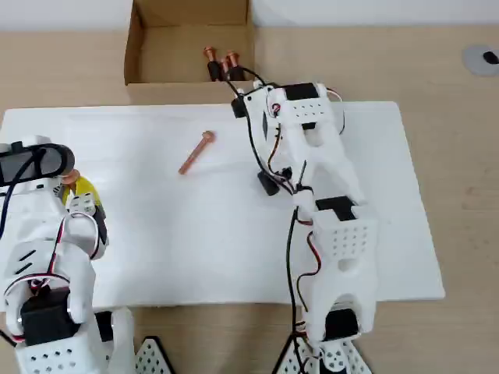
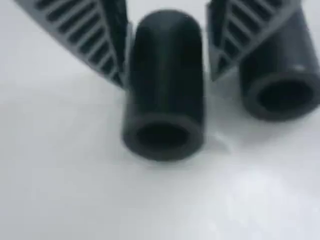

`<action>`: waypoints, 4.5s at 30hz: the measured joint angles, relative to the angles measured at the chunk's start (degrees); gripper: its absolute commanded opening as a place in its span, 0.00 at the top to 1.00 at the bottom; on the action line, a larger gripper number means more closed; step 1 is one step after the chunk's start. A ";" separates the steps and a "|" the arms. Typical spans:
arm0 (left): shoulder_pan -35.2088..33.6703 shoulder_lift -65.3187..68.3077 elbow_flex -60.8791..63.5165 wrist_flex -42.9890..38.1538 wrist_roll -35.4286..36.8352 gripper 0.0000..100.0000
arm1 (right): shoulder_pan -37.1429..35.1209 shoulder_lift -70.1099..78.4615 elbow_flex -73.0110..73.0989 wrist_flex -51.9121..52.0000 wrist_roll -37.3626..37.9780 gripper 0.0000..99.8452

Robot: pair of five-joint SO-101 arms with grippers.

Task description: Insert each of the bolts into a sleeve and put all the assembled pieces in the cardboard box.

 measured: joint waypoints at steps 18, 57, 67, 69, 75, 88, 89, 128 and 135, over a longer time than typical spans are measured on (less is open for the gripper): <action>0.00 0.00 0.00 4.22 -3.78 0.99 | -1.14 2.99 -0.79 -2.81 2.64 0.88; 0.00 0.00 -0.44 4.40 -4.04 0.99 | -1.85 7.03 -25.49 11.87 0.18 0.99; 0.00 0.00 -0.44 4.40 -4.04 0.99 | -1.85 7.03 -28.92 12.13 0.18 0.99; 0.00 0.00 -0.44 4.48 -4.04 0.99 | -2.29 5.89 -29.63 12.13 0.18 0.99; 0.00 -2.37 -0.44 5.63 -4.04 0.99 | -6.95 -11.60 -29.71 12.13 0.18 0.99; 0.09 -12.22 2.20 5.54 -4.31 0.99 | -13.98 -43.08 -8.88 12.22 -1.05 0.99; 0.09 -12.22 3.16 5.10 -4.31 0.99 | -14.51 -45.19 -6.24 12.22 -2.64 0.99; 0.62 -21.71 0.18 -6.68 2.55 0.99 | -26.73 -100.48 83.52 -52.75 -17.76 0.99; 1.67 -21.71 -1.14 -11.16 12.84 0.99 | -27.78 -100.48 90.73 -67.08 -17.76 0.99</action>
